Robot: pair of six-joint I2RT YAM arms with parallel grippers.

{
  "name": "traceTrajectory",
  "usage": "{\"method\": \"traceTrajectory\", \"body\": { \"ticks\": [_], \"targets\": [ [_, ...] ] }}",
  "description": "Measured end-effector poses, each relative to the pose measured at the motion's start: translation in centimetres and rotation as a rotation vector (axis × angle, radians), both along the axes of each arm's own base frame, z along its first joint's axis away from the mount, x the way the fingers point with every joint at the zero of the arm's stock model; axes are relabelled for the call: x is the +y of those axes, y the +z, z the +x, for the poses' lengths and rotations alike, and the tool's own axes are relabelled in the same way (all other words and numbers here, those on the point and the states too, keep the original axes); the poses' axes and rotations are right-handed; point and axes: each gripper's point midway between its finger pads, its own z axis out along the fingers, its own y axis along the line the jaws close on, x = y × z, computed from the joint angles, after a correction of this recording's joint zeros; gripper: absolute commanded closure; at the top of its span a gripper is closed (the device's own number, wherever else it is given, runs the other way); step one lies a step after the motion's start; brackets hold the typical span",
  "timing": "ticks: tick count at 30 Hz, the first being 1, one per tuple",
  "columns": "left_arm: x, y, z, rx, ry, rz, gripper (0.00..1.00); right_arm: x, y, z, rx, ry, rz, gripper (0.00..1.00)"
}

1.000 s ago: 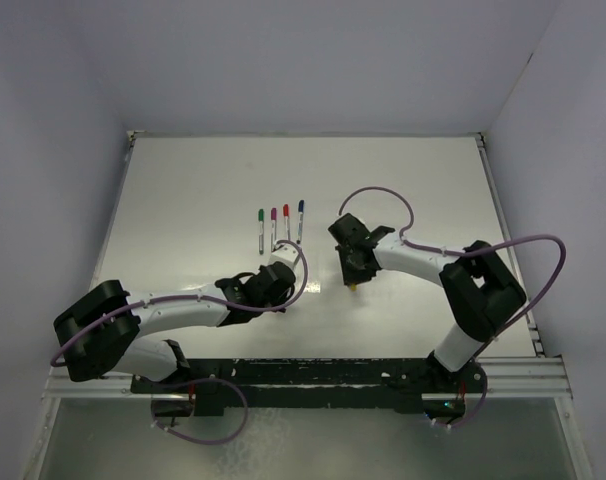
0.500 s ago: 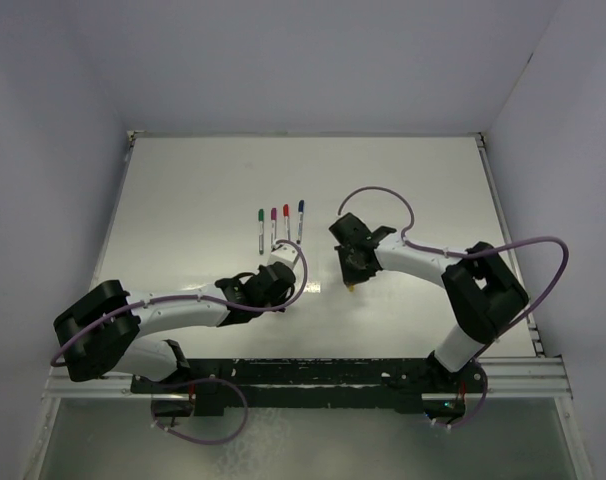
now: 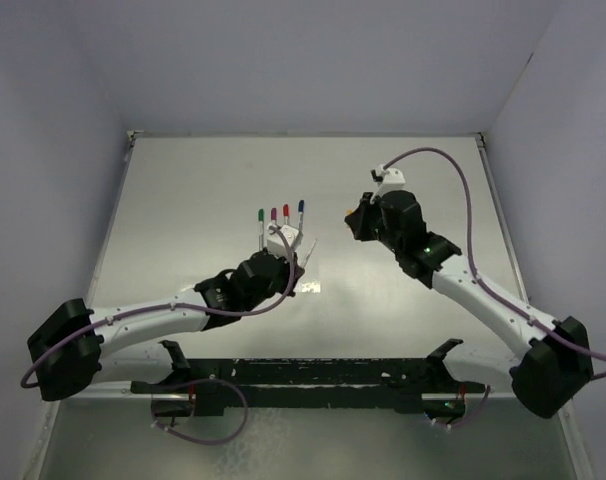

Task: Insert the pens into the pen caps

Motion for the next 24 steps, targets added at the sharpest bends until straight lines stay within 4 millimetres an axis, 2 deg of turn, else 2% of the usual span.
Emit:
{"method": "traceTrajectory", "body": {
  "ticks": [2, 5, 9, 17, 24],
  "targets": [
    [-1.0, 1.3, 0.2, -0.038, -0.032, -0.047, 1.00, -0.2, 2.9, -0.2, -0.113, 0.003, 0.069, 1.00],
    [-2.4, 3.0, 0.2, -0.083, -0.084, -0.108, 1.00, -0.6, 5.9, -0.8, -0.239, 0.005, 0.150, 1.00],
    [-4.4, 5.4, 0.2, -0.149, -0.152, -0.202, 1.00, -1.2, 8.7, -1.7, -0.367, 0.003, 0.240, 1.00],
    [-7.0, 8.1, -0.1, -0.222, -0.248, -0.321, 1.00, -2.1, 11.2, -3.5, -0.518, -0.011, 0.415, 1.00],
    [-8.1, 9.5, -0.2, -0.261, -0.285, -0.381, 1.00, -1.8, 12.0, -3.9, -0.553, -0.001, 0.521, 1.00]
  ]
}}
